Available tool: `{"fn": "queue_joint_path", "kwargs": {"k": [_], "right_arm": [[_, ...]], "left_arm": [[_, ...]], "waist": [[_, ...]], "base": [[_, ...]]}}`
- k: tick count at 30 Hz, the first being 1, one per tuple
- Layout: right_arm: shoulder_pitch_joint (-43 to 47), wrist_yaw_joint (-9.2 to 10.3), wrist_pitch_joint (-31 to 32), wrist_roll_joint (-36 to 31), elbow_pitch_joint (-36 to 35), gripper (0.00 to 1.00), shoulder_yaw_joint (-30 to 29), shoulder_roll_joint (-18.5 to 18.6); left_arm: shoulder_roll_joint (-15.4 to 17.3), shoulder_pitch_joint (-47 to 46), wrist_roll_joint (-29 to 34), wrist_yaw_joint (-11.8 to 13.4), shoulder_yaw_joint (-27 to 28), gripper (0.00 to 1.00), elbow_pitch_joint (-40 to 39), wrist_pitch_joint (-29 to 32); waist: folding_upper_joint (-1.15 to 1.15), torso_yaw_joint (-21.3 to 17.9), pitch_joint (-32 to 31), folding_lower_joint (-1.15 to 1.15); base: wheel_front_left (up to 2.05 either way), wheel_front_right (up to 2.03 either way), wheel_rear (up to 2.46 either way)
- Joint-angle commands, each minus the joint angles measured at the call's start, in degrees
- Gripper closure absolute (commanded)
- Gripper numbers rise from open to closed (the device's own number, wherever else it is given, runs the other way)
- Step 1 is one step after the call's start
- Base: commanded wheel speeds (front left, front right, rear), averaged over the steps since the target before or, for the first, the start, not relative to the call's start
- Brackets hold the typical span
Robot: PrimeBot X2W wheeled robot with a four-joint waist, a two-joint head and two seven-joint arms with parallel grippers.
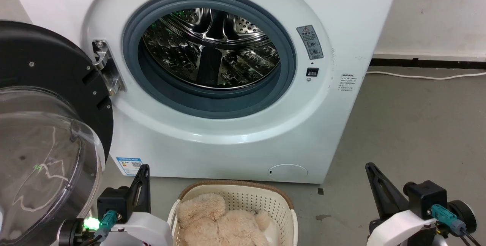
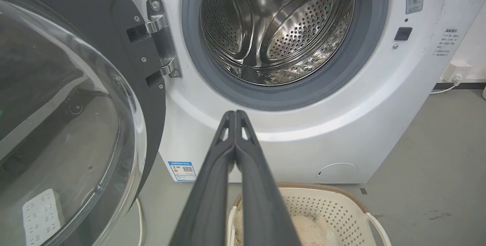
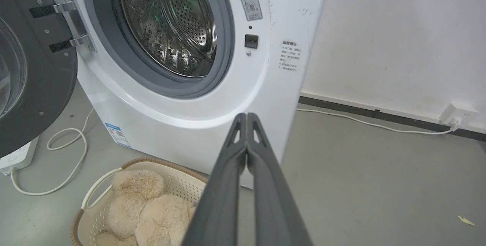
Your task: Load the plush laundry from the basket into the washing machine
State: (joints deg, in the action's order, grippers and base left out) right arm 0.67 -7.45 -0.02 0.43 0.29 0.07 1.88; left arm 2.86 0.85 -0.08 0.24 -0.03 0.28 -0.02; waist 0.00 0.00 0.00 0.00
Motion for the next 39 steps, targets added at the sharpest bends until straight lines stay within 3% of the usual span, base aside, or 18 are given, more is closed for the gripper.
{"fn": "queue_joint_path", "kwargs": {"k": [1,18,19,39], "right_arm": [[-0.7,-0.03,0.0,-0.4,-0.3,1.00,-0.1,0.1],[-0.7,-0.03,0.0,-0.4,-0.3,1.00,-0.1,0.1],[0.0,0.00,0.0,0.0,0.0,0.00,0.0,0.0],[-0.7,0.01,-1.9,2.7,0.1,0.00,-1.8,0.0]], "left_arm": [[0.0,-0.8,0.1,-0.2,0.0,1.00,-0.3,0.0],[0.0,-0.8,0.1,-0.2,0.0,1.00,-0.3,0.0],[0.0,0.0,0.0,0.0,0.0,0.00,0.0,0.0],[0.0,-0.8,-0.7,-0.8,-1.5,0.00,0.4,-1.9]], "waist": [[0.00,0.0,0.0,0.00],[0.00,0.0,0.0,0.00],[0.00,0.0,0.0,0.00],[0.00,-0.8,2.2,0.00]], "base": [[0.00,0.00,0.00],[0.00,0.00,0.00],[0.00,0.00,0.00],[0.00,0.00,0.00]]}}
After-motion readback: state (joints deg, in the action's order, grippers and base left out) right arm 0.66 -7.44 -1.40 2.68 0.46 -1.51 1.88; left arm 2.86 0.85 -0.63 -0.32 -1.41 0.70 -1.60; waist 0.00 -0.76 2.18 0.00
